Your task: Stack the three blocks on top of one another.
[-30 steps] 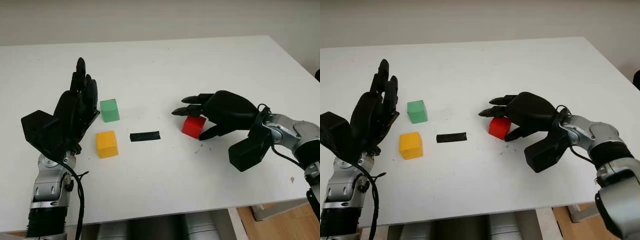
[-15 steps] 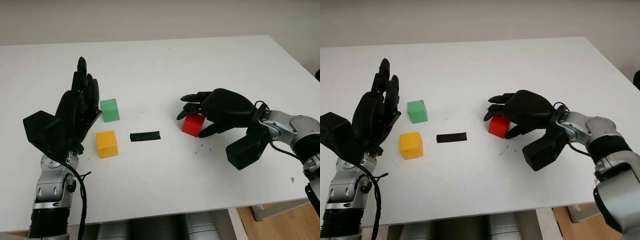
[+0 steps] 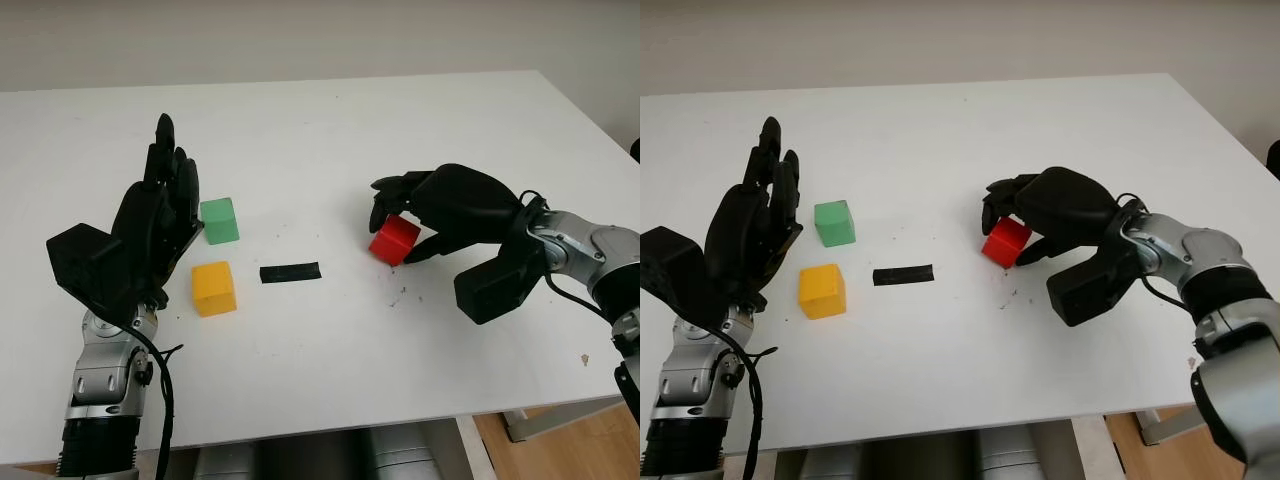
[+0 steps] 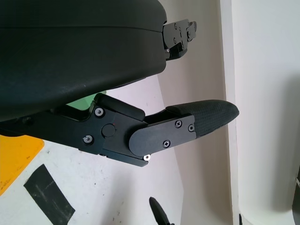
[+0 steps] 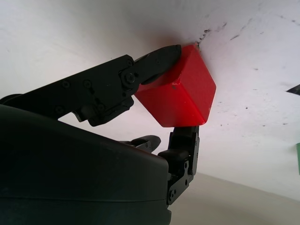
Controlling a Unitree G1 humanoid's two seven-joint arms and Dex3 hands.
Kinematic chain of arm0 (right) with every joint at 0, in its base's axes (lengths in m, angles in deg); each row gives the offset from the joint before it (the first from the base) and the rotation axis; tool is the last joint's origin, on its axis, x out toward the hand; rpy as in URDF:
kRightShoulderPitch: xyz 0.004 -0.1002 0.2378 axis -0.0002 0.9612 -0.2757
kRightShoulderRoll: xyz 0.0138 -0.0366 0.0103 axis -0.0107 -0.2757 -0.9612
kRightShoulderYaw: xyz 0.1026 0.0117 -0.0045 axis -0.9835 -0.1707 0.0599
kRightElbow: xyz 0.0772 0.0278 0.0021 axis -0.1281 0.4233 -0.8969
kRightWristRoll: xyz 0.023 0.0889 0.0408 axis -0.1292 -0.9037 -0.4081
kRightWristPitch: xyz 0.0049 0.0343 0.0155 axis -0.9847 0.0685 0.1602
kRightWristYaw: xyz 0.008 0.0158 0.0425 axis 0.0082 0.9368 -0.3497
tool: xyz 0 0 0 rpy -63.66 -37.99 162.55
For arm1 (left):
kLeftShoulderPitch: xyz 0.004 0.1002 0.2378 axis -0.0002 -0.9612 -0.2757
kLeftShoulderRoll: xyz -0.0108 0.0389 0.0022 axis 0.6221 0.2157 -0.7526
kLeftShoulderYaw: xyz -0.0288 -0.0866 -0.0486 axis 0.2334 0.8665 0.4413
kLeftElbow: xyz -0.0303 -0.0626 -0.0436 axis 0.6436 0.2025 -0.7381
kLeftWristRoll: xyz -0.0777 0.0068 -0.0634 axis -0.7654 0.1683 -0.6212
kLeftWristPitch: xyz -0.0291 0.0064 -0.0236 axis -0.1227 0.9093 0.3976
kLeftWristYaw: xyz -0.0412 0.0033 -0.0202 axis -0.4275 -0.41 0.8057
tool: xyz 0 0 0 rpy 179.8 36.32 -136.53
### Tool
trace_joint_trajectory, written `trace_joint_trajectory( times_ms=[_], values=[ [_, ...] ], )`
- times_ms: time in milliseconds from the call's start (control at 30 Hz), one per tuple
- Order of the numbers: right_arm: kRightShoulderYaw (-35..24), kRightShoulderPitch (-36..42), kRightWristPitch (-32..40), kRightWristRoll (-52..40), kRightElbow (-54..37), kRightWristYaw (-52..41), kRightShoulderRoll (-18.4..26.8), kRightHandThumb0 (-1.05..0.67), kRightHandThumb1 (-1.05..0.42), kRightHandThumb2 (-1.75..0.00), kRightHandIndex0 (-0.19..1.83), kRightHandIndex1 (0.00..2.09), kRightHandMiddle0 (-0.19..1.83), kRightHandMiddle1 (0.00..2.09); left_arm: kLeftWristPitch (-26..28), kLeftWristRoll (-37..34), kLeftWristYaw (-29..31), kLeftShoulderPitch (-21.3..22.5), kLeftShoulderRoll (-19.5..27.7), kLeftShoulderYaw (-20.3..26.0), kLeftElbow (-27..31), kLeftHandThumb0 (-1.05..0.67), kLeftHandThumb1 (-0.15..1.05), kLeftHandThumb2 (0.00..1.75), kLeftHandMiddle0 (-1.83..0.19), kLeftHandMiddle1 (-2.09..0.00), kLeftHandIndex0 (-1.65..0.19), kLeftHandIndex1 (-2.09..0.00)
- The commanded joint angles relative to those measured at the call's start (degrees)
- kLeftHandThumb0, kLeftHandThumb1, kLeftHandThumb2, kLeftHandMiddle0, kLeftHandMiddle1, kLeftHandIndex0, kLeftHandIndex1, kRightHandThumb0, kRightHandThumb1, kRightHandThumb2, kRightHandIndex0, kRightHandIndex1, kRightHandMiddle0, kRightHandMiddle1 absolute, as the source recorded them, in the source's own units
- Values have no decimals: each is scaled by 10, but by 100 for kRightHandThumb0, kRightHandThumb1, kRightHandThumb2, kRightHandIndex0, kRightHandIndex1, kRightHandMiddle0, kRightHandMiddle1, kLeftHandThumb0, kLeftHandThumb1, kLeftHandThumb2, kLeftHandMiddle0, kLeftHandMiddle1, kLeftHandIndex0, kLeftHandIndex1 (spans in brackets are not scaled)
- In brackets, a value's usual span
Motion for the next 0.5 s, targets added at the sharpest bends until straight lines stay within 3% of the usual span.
trace_joint_trajectory(
  times_ms=[0,233,467],
  values=[
    [-15,-10,1,-18,-14,-9,6,-38,-95,-5,44,7,42,136,0,-1,0,-4,1,0,2,-72,105,66,19,0,19,0],
    [-73,10,14,-171,-25,-154,-27,-34,-94,-5,40,5,38,139,0,-11,6,-10,-3,-1,5,-70,105,65,19,0,19,0],
    [-101,6,73,-271,-87,-305,-61,-41,-94,-6,35,3,37,149,-3,-6,1,-12,-3,-2,6,-70,105,65,19,0,19,0]
  ],
)
